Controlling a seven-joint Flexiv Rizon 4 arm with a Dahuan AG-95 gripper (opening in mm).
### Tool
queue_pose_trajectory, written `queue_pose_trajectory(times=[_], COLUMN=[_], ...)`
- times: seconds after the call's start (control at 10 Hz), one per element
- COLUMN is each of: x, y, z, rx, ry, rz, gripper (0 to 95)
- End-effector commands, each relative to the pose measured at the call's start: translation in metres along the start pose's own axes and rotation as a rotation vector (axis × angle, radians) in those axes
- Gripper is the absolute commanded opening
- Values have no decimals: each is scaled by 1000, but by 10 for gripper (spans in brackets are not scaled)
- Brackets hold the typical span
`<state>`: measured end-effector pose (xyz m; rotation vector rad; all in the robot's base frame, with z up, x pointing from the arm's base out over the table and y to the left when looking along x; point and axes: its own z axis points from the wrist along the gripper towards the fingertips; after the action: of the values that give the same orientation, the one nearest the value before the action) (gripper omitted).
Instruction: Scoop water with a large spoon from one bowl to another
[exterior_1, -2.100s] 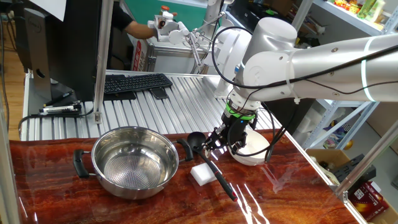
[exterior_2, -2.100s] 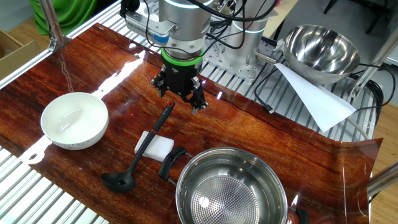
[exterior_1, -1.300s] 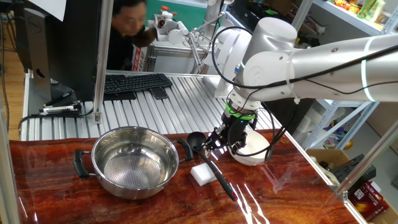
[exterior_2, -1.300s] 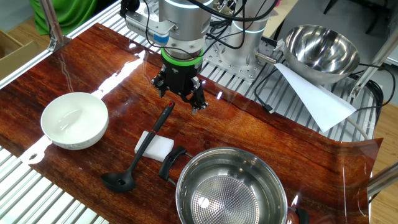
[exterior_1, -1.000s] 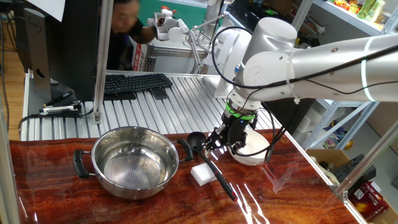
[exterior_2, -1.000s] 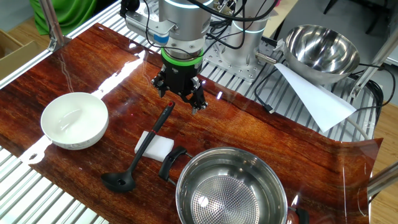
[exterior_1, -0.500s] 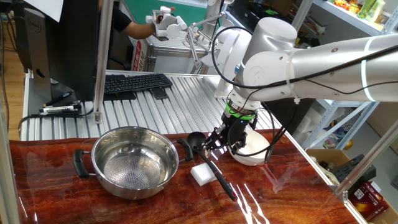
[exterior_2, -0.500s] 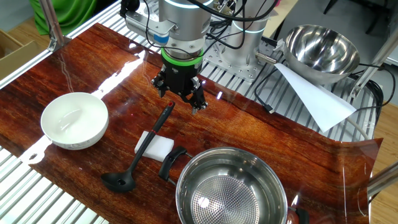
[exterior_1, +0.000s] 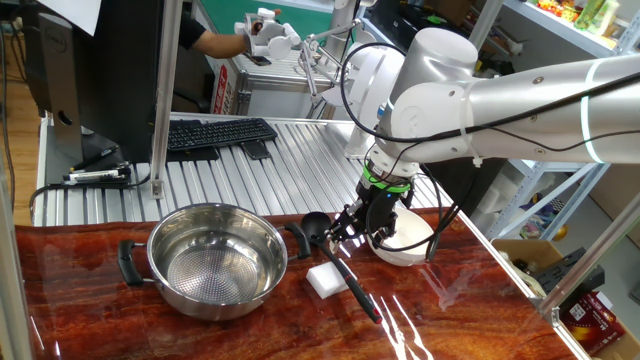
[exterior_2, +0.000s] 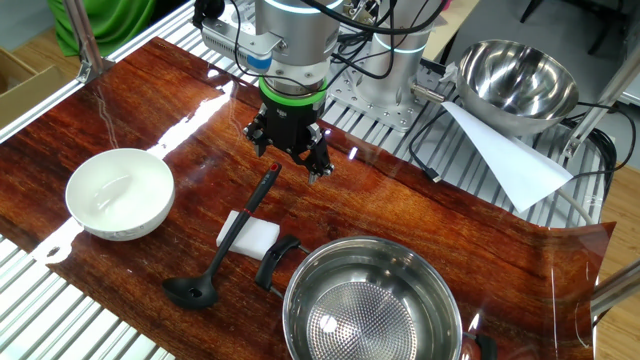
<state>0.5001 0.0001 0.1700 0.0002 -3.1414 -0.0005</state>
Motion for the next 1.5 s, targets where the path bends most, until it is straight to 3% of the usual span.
queue_pose_trajectory(times=[0.1,0.3,0.6,1.5], x=[0,0,0,-1], y=[0,0,1,1], z=[0,1,3,5], rx=[90,70,62,69], ry=[104,108,102,92], rz=[-86,-91,-101,-122], gripper=[0,0,0,0])
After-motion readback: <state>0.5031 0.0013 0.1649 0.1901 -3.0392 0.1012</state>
